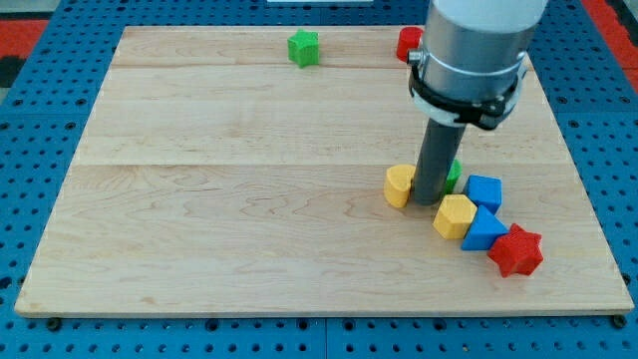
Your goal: Move the yellow heart parallel to the green star
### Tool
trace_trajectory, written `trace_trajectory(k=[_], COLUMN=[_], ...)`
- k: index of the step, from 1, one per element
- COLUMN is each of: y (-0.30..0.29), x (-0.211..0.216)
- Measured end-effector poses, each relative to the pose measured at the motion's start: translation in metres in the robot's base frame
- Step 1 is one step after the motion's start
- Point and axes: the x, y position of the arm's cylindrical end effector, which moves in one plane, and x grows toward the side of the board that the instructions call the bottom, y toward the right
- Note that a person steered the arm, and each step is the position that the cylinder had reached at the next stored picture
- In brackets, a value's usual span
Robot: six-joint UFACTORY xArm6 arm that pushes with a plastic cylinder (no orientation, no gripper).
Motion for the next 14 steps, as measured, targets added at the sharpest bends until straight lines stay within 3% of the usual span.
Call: trace_trajectory(k=[2, 3, 4, 5, 7, 10, 14], y=[-0.101, -0.129, -0.110, -0.071, -0.074, -0.219, -0.289], x=[-0.002, -0.028, -0.057, -0.054, -0.079, -0.109, -0.177])
